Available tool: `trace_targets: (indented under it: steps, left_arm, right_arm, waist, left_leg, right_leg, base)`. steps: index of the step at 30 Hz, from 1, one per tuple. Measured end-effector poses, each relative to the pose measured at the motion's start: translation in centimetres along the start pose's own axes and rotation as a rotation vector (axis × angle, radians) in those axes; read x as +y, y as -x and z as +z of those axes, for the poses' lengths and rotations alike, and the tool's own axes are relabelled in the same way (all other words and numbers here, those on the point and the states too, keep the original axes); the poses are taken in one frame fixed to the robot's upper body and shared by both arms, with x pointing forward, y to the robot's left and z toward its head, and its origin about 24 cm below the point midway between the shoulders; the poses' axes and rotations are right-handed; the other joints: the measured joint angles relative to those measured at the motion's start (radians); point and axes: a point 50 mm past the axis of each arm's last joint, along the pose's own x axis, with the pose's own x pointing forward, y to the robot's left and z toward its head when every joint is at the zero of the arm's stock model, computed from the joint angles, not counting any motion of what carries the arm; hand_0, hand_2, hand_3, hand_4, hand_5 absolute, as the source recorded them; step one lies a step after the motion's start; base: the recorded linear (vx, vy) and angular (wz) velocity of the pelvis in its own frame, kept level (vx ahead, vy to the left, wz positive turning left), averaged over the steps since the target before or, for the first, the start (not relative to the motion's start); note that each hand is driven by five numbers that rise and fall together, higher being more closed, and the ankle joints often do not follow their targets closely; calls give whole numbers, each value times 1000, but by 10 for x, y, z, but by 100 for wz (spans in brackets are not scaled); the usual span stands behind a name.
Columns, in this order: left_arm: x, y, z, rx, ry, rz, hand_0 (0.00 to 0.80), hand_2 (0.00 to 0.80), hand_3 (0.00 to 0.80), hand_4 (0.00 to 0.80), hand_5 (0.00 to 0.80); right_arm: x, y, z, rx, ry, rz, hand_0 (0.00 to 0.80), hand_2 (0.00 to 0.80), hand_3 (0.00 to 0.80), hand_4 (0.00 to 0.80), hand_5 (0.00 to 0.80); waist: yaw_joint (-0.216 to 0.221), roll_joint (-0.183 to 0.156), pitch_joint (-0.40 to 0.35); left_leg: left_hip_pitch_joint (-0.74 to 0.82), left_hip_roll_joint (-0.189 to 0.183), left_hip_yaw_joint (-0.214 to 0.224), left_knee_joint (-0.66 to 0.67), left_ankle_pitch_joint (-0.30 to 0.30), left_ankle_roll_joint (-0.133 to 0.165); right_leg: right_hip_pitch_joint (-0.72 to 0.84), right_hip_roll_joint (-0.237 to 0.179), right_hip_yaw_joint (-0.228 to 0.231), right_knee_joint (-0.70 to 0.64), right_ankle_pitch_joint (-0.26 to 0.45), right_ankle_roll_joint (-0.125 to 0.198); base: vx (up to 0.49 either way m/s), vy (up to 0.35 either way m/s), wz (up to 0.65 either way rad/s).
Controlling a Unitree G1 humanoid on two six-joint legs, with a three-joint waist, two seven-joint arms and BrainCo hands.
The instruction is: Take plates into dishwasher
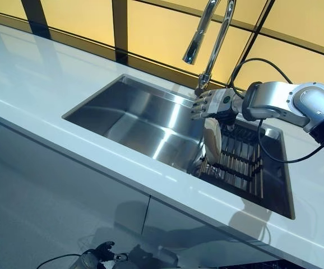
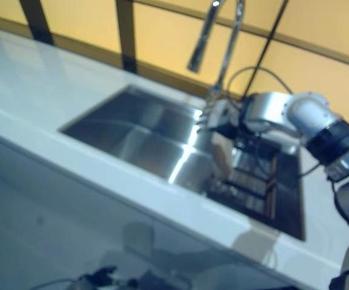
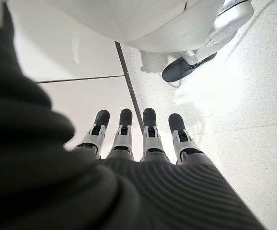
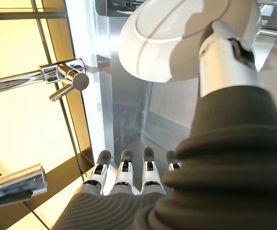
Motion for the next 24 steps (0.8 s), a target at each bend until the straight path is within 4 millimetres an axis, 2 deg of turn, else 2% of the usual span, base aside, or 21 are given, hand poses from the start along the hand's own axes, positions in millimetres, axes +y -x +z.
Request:
trace_targets:
  steps: [16, 24]
  left_arm:
    - [0, 0, -1, 4, -3, -2, 0, 0, 0, 0, 0]
    - [1, 0, 0, -1, -5, -3, 0, 0, 0, 0, 0]
  right_arm:
    - [-6, -7, 3, -14, -48, -10, 0, 0, 0, 0, 0]
    - [0, -9, -1, 2, -80, 12, 0, 0, 0, 0, 0]
  waist:
    - [7, -9, 0]
    - [7, -6, 2]
  left_leg:
    - [1, 0, -2, 1, 1, -1]
    - [1, 0, -3, 1, 1, -1]
  right_leg:
    - [2, 1, -2, 0, 0, 0]
    - [2, 0, -3, 0, 0, 0]
  base:
    - [2, -7, 0]
    - [0, 0, 0]
